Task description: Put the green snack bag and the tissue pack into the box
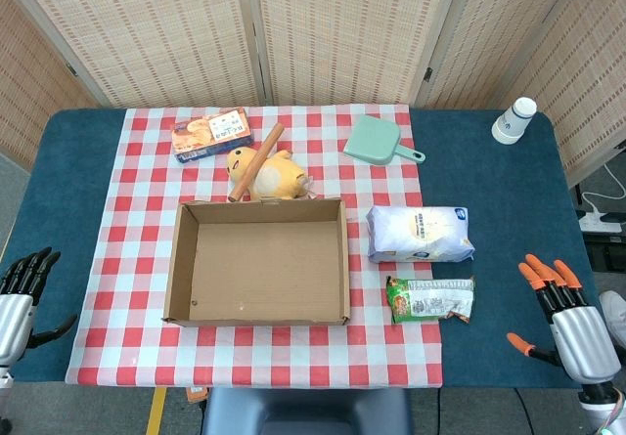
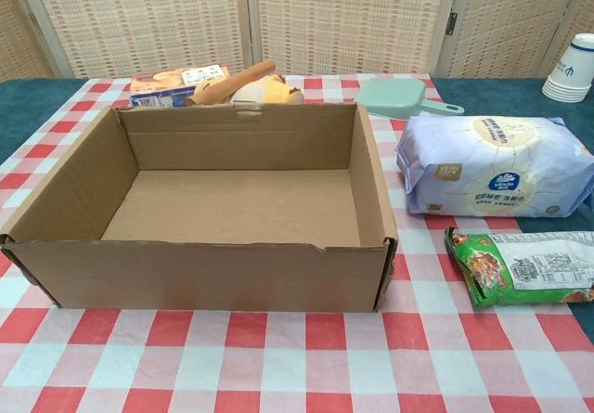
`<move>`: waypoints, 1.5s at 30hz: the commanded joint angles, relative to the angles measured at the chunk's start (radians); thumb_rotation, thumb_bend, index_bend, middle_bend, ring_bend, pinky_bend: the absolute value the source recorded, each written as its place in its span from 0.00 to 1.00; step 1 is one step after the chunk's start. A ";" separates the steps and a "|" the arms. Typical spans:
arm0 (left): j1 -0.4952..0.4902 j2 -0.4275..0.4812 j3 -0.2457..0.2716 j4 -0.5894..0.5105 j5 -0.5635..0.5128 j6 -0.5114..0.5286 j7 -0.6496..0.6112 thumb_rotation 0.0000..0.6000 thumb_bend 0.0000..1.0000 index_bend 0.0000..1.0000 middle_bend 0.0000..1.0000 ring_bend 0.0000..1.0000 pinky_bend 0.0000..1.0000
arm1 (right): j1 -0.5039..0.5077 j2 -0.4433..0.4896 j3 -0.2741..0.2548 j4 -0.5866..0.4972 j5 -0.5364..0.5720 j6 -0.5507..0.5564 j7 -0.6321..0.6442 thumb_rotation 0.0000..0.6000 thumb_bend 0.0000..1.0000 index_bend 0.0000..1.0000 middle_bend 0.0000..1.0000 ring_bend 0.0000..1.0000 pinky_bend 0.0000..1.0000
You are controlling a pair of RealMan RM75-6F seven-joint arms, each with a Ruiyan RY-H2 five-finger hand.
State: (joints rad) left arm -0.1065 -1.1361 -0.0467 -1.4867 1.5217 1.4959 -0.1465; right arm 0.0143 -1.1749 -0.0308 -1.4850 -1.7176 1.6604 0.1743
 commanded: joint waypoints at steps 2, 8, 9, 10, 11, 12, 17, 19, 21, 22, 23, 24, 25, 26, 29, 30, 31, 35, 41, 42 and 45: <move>-0.002 -0.007 -0.010 0.021 -0.014 -0.001 -0.019 1.00 0.20 0.00 0.00 0.00 0.07 | -0.004 -0.002 -0.003 0.001 -0.002 0.002 -0.003 1.00 0.00 0.00 0.00 0.00 0.00; -0.001 -0.008 -0.014 0.024 -0.016 0.005 -0.023 1.00 0.20 0.00 0.00 0.00 0.07 | -0.003 -0.007 -0.004 0.010 0.000 -0.004 0.001 1.00 0.00 0.00 0.00 0.00 0.00; -0.001 -0.008 -0.012 0.024 -0.013 0.004 -0.022 1.00 0.20 0.00 0.00 0.00 0.07 | -0.002 -0.008 -0.005 0.013 0.003 -0.011 0.002 1.00 0.00 0.00 0.00 0.00 0.00; -0.001 -0.008 -0.008 0.023 -0.008 0.004 -0.018 1.00 0.20 0.00 0.00 0.00 0.07 | 0.001 -0.007 -0.007 0.016 0.010 -0.028 0.000 1.00 0.00 0.00 0.00 0.00 0.01; -0.003 -0.010 -0.006 0.021 0.000 0.006 -0.009 1.00 0.20 0.00 0.00 0.00 0.07 | 0.007 -0.004 -0.010 0.015 0.020 -0.052 -0.003 1.00 0.00 0.01 0.00 0.00 0.02; -0.002 -0.012 -0.004 0.019 0.004 0.008 -0.002 1.00 0.20 0.00 0.00 0.00 0.07 | 0.013 0.001 -0.012 0.009 0.026 -0.070 -0.004 1.00 0.00 0.02 0.00 0.00 0.04; -0.003 -0.015 0.001 0.016 0.008 0.005 0.012 1.00 0.20 0.00 0.00 0.00 0.07 | 0.029 0.011 -0.024 -0.020 0.027 -0.121 -0.033 1.00 0.00 0.08 0.00 0.00 0.08; -0.004 -0.014 0.002 0.015 0.008 0.001 0.014 1.00 0.20 0.00 0.00 0.00 0.07 | 0.036 0.004 -0.036 -0.026 0.020 -0.148 -0.059 1.00 0.00 0.09 0.00 0.00 0.08; -0.004 -0.012 0.003 0.013 0.008 0.000 0.013 1.00 0.20 0.00 0.00 0.00 0.07 | 0.046 -0.006 -0.048 -0.034 0.019 -0.186 -0.080 1.00 0.00 0.11 0.00 0.00 0.09; -0.004 -0.012 0.003 0.014 0.009 0.001 0.012 1.00 0.20 0.00 0.00 0.00 0.07 | 0.051 -0.011 -0.049 -0.037 0.019 -0.199 -0.088 1.00 0.00 0.11 0.00 0.00 0.09; -0.003 -0.011 0.003 0.014 0.009 0.002 0.010 1.00 0.20 0.00 0.00 0.00 0.07 | 0.058 -0.017 -0.049 -0.041 0.020 -0.212 -0.100 1.00 0.00 0.12 0.01 0.00 0.09; -0.002 -0.009 0.004 0.014 0.007 0.001 0.007 1.00 0.20 0.00 0.00 0.00 0.07 | 0.063 -0.021 -0.047 -0.045 0.020 -0.219 -0.111 1.00 0.00 0.12 0.01 0.00 0.10; -0.001 -0.007 0.004 0.014 0.003 0.000 0.005 1.00 0.20 0.00 0.00 0.00 0.07 | 0.067 -0.025 -0.046 -0.050 0.019 -0.225 -0.123 1.00 0.00 0.12 0.02 0.00 0.10; 0.000 -0.005 0.003 0.013 0.000 -0.001 0.002 1.00 0.20 0.00 0.00 0.00 0.07 | 0.072 -0.029 -0.043 -0.054 0.019 -0.232 -0.136 1.00 0.00 0.12 0.02 0.00 0.10; 0.001 0.001 0.002 0.012 -0.004 -0.001 -0.013 1.00 0.20 0.00 0.00 0.00 0.07 | 0.096 -0.038 -0.030 -0.064 0.035 -0.272 -0.181 1.00 0.00 0.13 0.03 0.00 0.11; 0.001 0.001 0.002 0.013 -0.003 0.000 -0.017 1.00 0.20 0.00 0.00 0.00 0.07 | 0.108 -0.038 -0.024 -0.070 0.048 -0.296 -0.197 1.00 0.00 0.14 0.03 0.00 0.11; 0.001 0.002 0.002 0.014 -0.003 0.000 -0.020 1.00 0.20 0.00 0.00 0.00 0.07 | 0.117 -0.036 -0.019 -0.075 0.057 -0.313 -0.207 1.00 0.00 0.14 0.03 0.00 0.11; 0.000 0.003 0.002 0.017 -0.002 -0.003 -0.029 1.00 0.20 0.00 0.00 0.00 0.07 | 0.159 -0.026 0.000 -0.103 0.097 -0.386 -0.213 1.00 0.00 0.14 0.04 0.00 0.14; 0.000 0.003 0.001 0.019 -0.005 -0.004 -0.038 1.00 0.20 0.00 0.00 0.00 0.07 | 0.215 -0.028 0.023 -0.108 0.144 -0.472 -0.222 1.00 0.00 0.16 0.10 0.06 0.22; 0.000 0.003 0.000 0.020 -0.006 -0.004 -0.040 1.00 0.20 0.00 0.00 0.00 0.07 | 0.224 -0.031 0.027 -0.107 0.149 -0.482 -0.227 1.00 0.00 0.16 0.10 0.06 0.22; 0.000 0.004 -0.001 0.021 -0.006 -0.004 -0.046 1.00 0.20 0.00 0.00 0.00 0.07 | 0.240 -0.040 0.033 -0.105 0.158 -0.499 -0.238 1.00 0.00 0.17 0.12 0.08 0.26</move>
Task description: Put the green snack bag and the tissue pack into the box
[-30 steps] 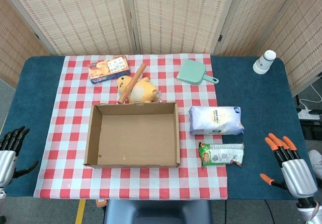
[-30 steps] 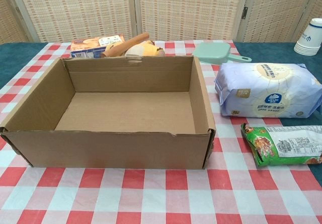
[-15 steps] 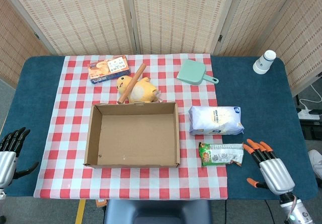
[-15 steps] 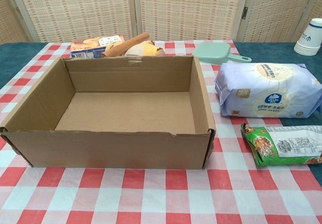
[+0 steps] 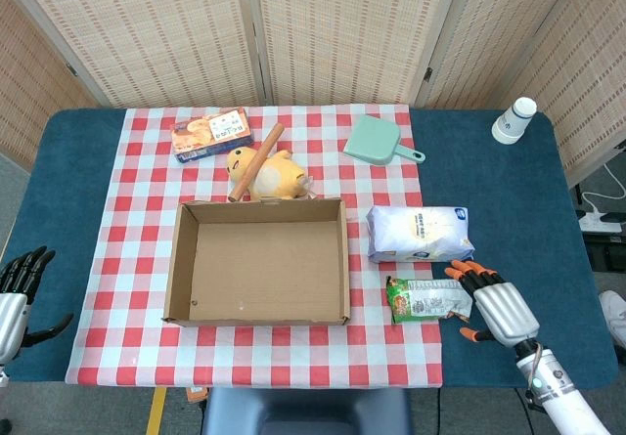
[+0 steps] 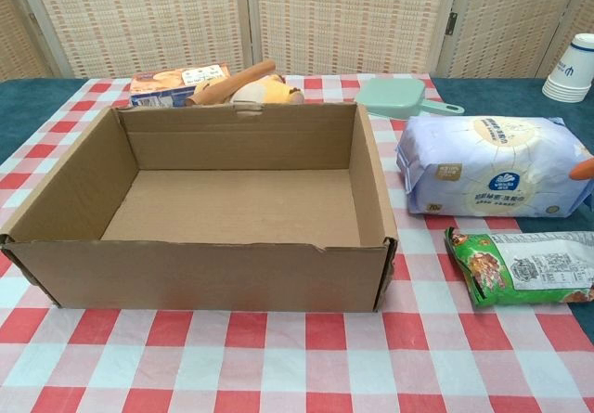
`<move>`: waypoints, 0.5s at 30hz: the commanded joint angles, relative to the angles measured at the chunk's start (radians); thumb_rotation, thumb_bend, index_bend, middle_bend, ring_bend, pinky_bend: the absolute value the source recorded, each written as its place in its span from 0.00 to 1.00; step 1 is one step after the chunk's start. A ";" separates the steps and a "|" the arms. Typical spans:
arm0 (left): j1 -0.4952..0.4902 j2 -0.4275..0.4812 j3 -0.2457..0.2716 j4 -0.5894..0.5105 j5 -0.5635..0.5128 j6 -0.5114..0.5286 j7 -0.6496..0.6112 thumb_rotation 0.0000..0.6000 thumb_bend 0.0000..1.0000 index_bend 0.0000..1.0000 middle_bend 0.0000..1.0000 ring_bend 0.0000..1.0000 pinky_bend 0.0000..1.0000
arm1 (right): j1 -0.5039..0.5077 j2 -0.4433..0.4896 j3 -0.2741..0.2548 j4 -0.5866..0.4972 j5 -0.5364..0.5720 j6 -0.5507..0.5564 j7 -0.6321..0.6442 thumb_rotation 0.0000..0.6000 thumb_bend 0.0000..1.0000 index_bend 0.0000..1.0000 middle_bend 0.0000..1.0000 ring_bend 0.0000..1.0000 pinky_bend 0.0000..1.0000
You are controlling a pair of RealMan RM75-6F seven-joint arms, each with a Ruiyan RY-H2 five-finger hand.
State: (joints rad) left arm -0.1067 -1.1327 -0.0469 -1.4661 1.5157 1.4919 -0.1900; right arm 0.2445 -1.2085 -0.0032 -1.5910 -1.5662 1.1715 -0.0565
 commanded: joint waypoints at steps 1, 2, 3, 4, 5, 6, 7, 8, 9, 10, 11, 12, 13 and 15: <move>0.000 0.000 -0.001 0.001 0.000 0.000 -0.003 1.00 0.20 0.00 0.00 0.00 0.07 | 0.014 -0.009 0.006 0.002 0.009 -0.015 -0.010 1.00 0.00 0.17 0.12 0.09 0.26; 0.000 0.000 -0.001 0.002 0.000 0.000 -0.004 1.00 0.20 0.00 0.00 0.00 0.07 | 0.017 -0.011 0.006 0.003 0.012 -0.020 -0.013 1.00 0.00 0.18 0.12 0.09 0.26; 0.000 0.001 -0.001 0.002 0.000 0.000 -0.006 1.00 0.20 0.00 0.00 0.00 0.07 | 0.022 -0.014 0.006 0.004 0.014 -0.026 -0.017 1.00 0.00 0.18 0.12 0.09 0.26; 0.000 0.001 -0.001 0.002 0.000 -0.001 -0.007 1.00 0.20 0.00 0.00 0.00 0.07 | 0.026 -0.017 0.005 0.006 0.017 -0.031 -0.019 1.00 0.00 0.18 0.12 0.09 0.26; -0.001 0.001 -0.001 0.003 -0.001 -0.002 -0.007 1.00 0.20 0.00 0.00 0.00 0.07 | 0.029 -0.019 0.004 0.008 0.019 -0.038 -0.022 1.00 0.00 0.19 0.13 0.09 0.26; -0.001 0.001 -0.001 0.003 -0.002 -0.003 -0.008 1.00 0.20 0.00 0.00 0.00 0.07 | 0.034 -0.023 0.002 0.011 0.023 -0.046 -0.026 1.00 0.00 0.19 0.13 0.09 0.26; -0.001 0.001 -0.001 0.003 -0.002 -0.003 -0.009 1.00 0.20 0.00 0.00 0.00 0.07 | 0.037 -0.025 0.001 0.012 0.025 -0.052 -0.030 1.00 0.00 0.19 0.13 0.09 0.26; -0.001 0.002 -0.001 0.002 -0.002 -0.002 -0.010 1.00 0.20 0.00 0.00 0.00 0.07 | 0.042 -0.028 0.000 0.014 0.029 -0.058 -0.034 1.00 0.00 0.20 0.14 0.09 0.26; -0.001 0.002 -0.001 0.002 -0.002 -0.002 -0.011 1.00 0.20 0.00 0.00 0.00 0.07 | 0.045 -0.030 0.000 0.015 0.031 -0.063 -0.036 1.00 0.00 0.20 0.14 0.09 0.26; -0.001 0.002 -0.002 0.002 -0.001 -0.002 -0.011 1.00 0.20 0.00 0.00 0.00 0.07 | 0.047 -0.033 0.000 0.016 0.034 -0.066 -0.039 1.00 0.00 0.20 0.14 0.09 0.26; -0.001 0.002 -0.001 0.002 -0.001 -0.002 -0.011 1.00 0.20 0.00 0.00 0.00 0.07 | 0.050 -0.035 0.000 0.018 0.037 -0.069 -0.041 1.00 0.00 0.21 0.14 0.09 0.26; -0.001 0.003 -0.001 0.001 -0.001 -0.002 -0.012 1.00 0.20 0.00 0.00 0.00 0.07 | 0.054 -0.038 0.001 0.020 0.040 -0.073 -0.044 1.00 0.00 0.21 0.14 0.09 0.26; -0.001 0.003 -0.001 0.001 -0.001 -0.002 -0.012 1.00 0.20 0.00 0.00 0.00 0.07 | 0.057 -0.041 0.002 0.022 0.043 -0.077 -0.046 1.00 0.00 0.21 0.14 0.09 0.26; 0.000 0.004 0.000 0.000 0.000 -0.002 -0.013 1.00 0.20 0.00 0.00 0.00 0.07 | 0.066 -0.050 0.005 0.031 0.050 -0.087 -0.045 1.00 0.00 0.22 0.15 0.09 0.26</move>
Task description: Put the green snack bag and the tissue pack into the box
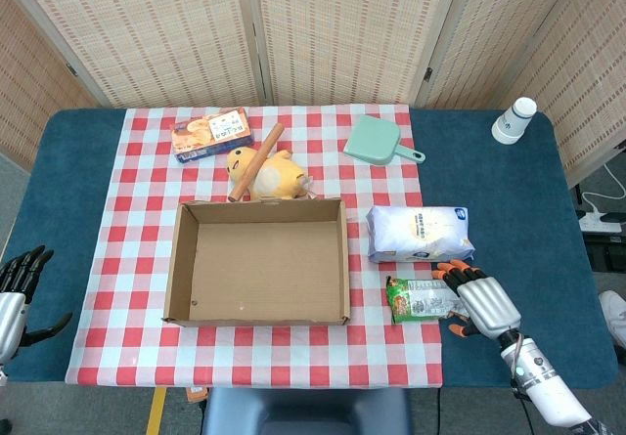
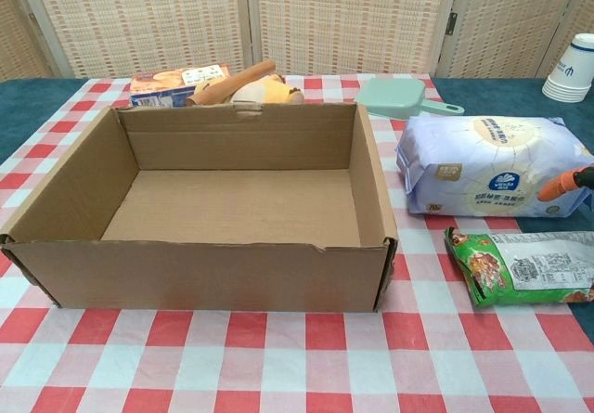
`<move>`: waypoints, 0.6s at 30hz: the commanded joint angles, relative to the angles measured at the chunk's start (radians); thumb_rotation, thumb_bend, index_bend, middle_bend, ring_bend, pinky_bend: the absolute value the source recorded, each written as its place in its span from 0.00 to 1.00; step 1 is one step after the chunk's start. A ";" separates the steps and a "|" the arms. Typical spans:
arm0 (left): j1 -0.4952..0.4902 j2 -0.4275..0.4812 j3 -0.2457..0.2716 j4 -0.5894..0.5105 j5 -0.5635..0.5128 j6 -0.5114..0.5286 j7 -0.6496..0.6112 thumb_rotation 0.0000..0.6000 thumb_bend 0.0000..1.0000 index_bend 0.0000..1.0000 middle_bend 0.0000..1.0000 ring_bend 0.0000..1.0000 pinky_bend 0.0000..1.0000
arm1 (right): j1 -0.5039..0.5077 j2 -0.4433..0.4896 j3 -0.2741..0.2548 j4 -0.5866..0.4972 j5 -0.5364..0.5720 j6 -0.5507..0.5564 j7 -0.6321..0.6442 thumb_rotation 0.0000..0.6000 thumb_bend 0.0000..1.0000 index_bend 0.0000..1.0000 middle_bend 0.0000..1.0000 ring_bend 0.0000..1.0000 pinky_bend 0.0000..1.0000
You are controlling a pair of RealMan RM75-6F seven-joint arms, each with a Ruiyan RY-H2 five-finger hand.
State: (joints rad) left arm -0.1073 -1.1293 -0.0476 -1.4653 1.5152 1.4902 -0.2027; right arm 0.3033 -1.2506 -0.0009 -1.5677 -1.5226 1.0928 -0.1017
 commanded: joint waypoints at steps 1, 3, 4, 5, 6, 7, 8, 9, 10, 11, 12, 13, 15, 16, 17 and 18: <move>0.000 0.001 0.001 -0.001 0.001 0.000 -0.001 1.00 0.20 0.00 0.00 0.00 0.07 | 0.011 -0.012 0.004 0.012 0.010 -0.013 0.002 1.00 0.00 0.22 0.15 0.09 0.26; 0.001 0.001 0.001 -0.001 0.001 0.001 -0.001 1.00 0.20 0.00 0.00 0.00 0.07 | 0.020 -0.021 0.005 0.022 0.017 -0.024 0.005 1.00 0.00 0.22 0.15 0.09 0.26; 0.001 0.002 0.001 -0.001 0.001 0.002 -0.002 1.00 0.20 0.00 0.00 0.00 0.07 | 0.023 -0.025 0.006 0.026 0.022 -0.029 0.006 1.00 0.00 0.23 0.15 0.09 0.26; 0.001 0.002 0.000 -0.002 0.001 0.003 -0.003 1.00 0.20 0.00 0.00 0.00 0.07 | 0.027 -0.029 0.007 0.031 0.027 -0.035 0.006 1.00 0.00 0.23 0.15 0.09 0.26; 0.002 0.002 0.000 -0.001 0.000 0.003 -0.004 1.00 0.20 0.00 0.00 0.00 0.07 | 0.029 -0.033 0.007 0.034 0.030 -0.039 0.006 1.00 0.00 0.23 0.15 0.09 0.26; 0.002 0.002 0.000 -0.001 0.000 0.003 -0.005 1.00 0.20 0.00 0.00 0.00 0.07 | 0.032 -0.036 0.006 0.037 0.033 -0.042 0.006 1.00 0.00 0.23 0.15 0.09 0.26; 0.002 0.003 0.000 -0.001 0.000 0.003 -0.006 1.00 0.20 0.00 0.00 0.00 0.07 | 0.033 -0.040 0.005 0.041 0.036 -0.046 0.005 1.00 0.00 0.23 0.15 0.09 0.26; 0.002 0.003 0.000 0.000 -0.001 0.003 -0.007 1.00 0.20 0.00 0.00 0.00 0.07 | 0.036 -0.044 0.004 0.045 0.040 -0.050 0.004 1.00 0.00 0.23 0.15 0.09 0.26; 0.002 0.003 -0.001 0.000 -0.001 0.002 -0.007 1.00 0.20 0.00 0.00 0.00 0.07 | 0.038 -0.047 0.004 0.049 0.042 -0.053 0.004 1.00 0.00 0.23 0.15 0.09 0.26; 0.002 0.003 -0.001 0.000 -0.001 0.002 -0.008 1.00 0.20 0.00 0.00 0.00 0.07 | 0.040 -0.050 0.004 0.052 0.045 -0.055 0.003 1.00 0.00 0.23 0.15 0.09 0.26; 0.002 0.003 0.000 0.000 0.000 0.002 -0.008 1.00 0.20 0.00 0.00 0.00 0.07 | 0.042 -0.054 0.004 0.055 0.049 -0.058 0.004 1.00 0.00 0.23 0.15 0.09 0.26; 0.002 0.003 0.000 0.000 0.000 0.002 -0.009 1.00 0.20 0.00 0.00 0.00 0.07 | 0.043 -0.056 0.004 0.056 0.052 -0.060 0.005 1.00 0.00 0.23 0.15 0.10 0.26; 0.001 0.003 0.000 0.000 0.002 0.003 -0.009 1.00 0.20 0.00 0.00 0.00 0.07 | 0.047 -0.062 0.003 0.062 0.056 -0.064 0.006 1.00 0.02 0.23 0.15 0.10 0.27; 0.001 0.003 0.000 0.000 0.001 0.003 -0.009 1.00 0.20 0.00 0.00 0.00 0.07 | 0.048 -0.065 0.002 0.064 0.057 -0.066 0.006 1.00 0.02 0.23 0.15 0.10 0.27; 0.001 0.003 0.000 0.000 0.001 0.002 -0.009 1.00 0.20 0.00 0.00 0.00 0.07 | 0.050 -0.067 0.001 0.065 0.058 -0.067 0.006 1.00 0.03 0.23 0.15 0.10 0.27; 0.001 0.003 0.000 0.001 0.001 0.002 -0.010 1.00 0.20 0.00 0.00 0.00 0.07 | 0.052 -0.070 0.000 0.068 0.060 -0.071 0.005 1.00 0.03 0.24 0.15 0.11 0.27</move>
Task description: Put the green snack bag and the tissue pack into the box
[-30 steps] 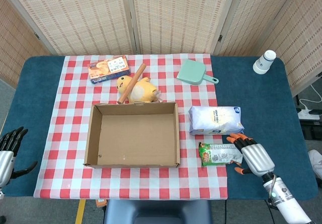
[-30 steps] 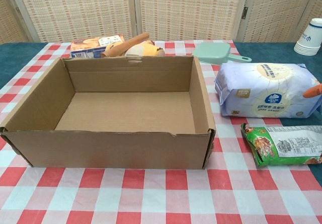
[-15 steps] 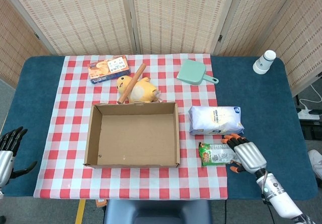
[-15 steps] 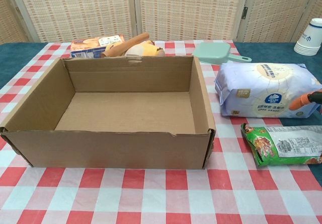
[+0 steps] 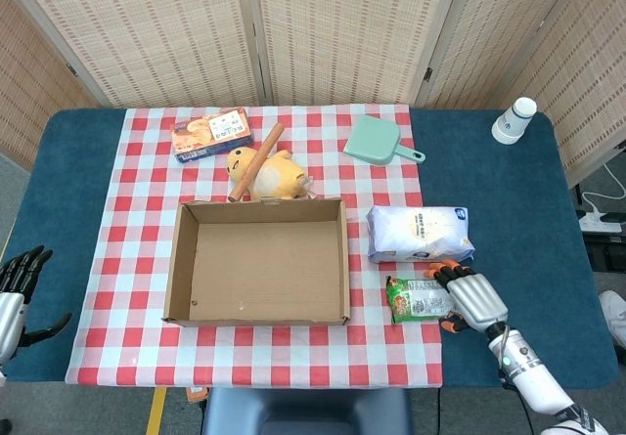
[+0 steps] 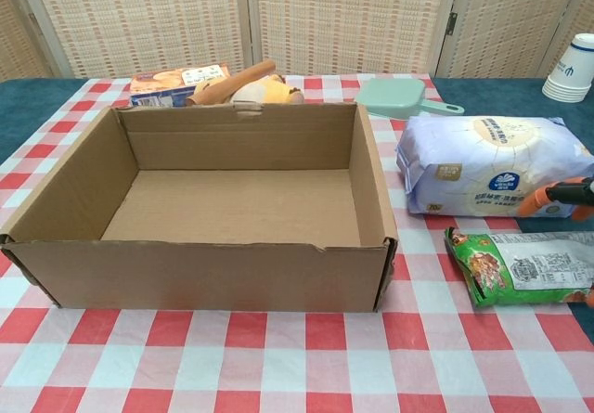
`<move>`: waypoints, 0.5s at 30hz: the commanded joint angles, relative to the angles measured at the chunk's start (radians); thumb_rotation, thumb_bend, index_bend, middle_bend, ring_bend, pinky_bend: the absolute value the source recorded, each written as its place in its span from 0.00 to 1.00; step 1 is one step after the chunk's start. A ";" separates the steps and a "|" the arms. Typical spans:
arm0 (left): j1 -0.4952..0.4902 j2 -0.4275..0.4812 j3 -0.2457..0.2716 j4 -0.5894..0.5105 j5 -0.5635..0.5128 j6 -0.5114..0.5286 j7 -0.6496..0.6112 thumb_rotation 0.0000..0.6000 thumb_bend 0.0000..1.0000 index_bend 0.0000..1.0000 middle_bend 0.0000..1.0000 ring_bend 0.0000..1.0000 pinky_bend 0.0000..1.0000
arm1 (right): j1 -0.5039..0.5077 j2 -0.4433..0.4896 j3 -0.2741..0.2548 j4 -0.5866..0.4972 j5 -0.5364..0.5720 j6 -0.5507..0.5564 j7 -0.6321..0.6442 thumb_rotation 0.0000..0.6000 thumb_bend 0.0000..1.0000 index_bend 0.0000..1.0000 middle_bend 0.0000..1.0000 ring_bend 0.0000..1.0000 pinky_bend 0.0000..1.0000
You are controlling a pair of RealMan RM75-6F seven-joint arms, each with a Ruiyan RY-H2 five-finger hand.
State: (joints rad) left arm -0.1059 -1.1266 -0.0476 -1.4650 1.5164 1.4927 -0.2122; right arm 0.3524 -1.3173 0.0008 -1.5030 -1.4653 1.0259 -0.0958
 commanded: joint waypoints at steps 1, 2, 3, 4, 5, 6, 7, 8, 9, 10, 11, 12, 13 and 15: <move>0.000 0.000 0.000 0.000 0.000 0.000 -0.001 1.00 0.20 0.00 0.00 0.00 0.07 | 0.004 -0.006 -0.002 0.005 0.006 -0.006 -0.002 1.00 0.03 0.24 0.15 0.11 0.27; 0.000 0.000 0.000 0.000 0.000 0.001 -0.002 1.00 0.20 0.00 0.00 0.00 0.07 | 0.005 -0.008 -0.002 0.007 0.008 -0.008 -0.002 1.00 0.03 0.24 0.15 0.11 0.27; 0.000 0.001 0.000 0.001 0.000 0.001 -0.003 1.00 0.20 0.00 0.00 0.00 0.07 | 0.006 -0.011 -0.003 0.009 0.011 -0.009 -0.001 1.00 0.03 0.24 0.15 0.11 0.28; 0.001 0.000 0.000 0.001 0.001 0.001 -0.003 1.00 0.20 0.00 0.00 0.00 0.07 | 0.007 -0.013 -0.004 0.011 0.012 -0.011 0.000 1.00 0.03 0.23 0.15 0.11 0.28; 0.001 0.000 0.000 0.001 0.001 0.001 -0.004 1.00 0.20 0.00 0.00 0.00 0.07 | 0.008 -0.014 -0.004 0.013 0.014 -0.012 0.000 1.00 0.03 0.23 0.15 0.11 0.28; 0.001 0.001 0.000 0.001 0.000 0.001 -0.005 1.00 0.20 0.00 0.00 0.00 0.07 | 0.010 -0.016 -0.005 0.015 0.016 -0.014 0.001 1.00 0.03 0.23 0.15 0.11 0.28; 0.001 0.001 0.000 0.001 0.000 0.001 -0.005 1.00 0.20 0.00 0.00 0.00 0.07 | 0.010 -0.018 -0.006 0.017 0.018 -0.015 0.001 1.00 0.03 0.23 0.15 0.11 0.28; 0.001 0.001 0.000 0.001 0.001 0.002 -0.005 1.00 0.20 0.00 0.00 0.00 0.07 | 0.011 -0.019 -0.006 0.018 0.020 -0.016 0.000 1.00 0.03 0.23 0.15 0.11 0.28; 0.001 0.001 0.000 0.001 0.001 0.002 -0.006 1.00 0.20 0.00 0.00 0.00 0.07 | 0.012 -0.022 -0.007 0.020 0.022 -0.016 0.000 1.00 0.03 0.23 0.15 0.11 0.28; 0.001 0.001 0.000 0.001 0.001 0.002 -0.006 1.00 0.20 0.00 0.00 0.00 0.07 | 0.012 -0.024 -0.007 0.022 0.023 -0.017 0.001 1.00 0.03 0.24 0.16 0.12 0.28; 0.001 0.001 0.001 0.001 0.002 0.002 -0.006 1.00 0.20 0.00 0.00 0.00 0.07 | 0.012 -0.025 -0.008 0.023 0.024 -0.017 0.001 1.00 0.03 0.24 0.16 0.12 0.29; 0.001 0.001 0.001 0.001 0.002 0.002 -0.006 1.00 0.20 0.00 0.00 0.00 0.07 | 0.013 -0.027 -0.009 0.025 0.026 -0.018 0.000 1.00 0.03 0.24 0.16 0.12 0.29; 0.001 0.001 0.001 0.001 0.002 0.001 -0.006 1.00 0.20 0.00 0.00 0.00 0.07 | 0.013 -0.029 -0.009 0.028 0.027 -0.018 -0.002 1.00 0.04 0.24 0.16 0.13 0.30; 0.000 0.001 0.001 0.001 0.002 0.000 -0.005 1.00 0.20 0.00 0.00 0.00 0.07 | 0.012 -0.036 -0.008 0.034 0.033 -0.014 -0.011 1.00 0.05 0.25 0.16 0.14 0.32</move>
State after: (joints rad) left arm -0.1056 -1.1255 -0.0467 -1.4641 1.5182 1.4931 -0.2174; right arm 0.3653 -1.3503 -0.0081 -1.4717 -1.4353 1.0101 -0.1032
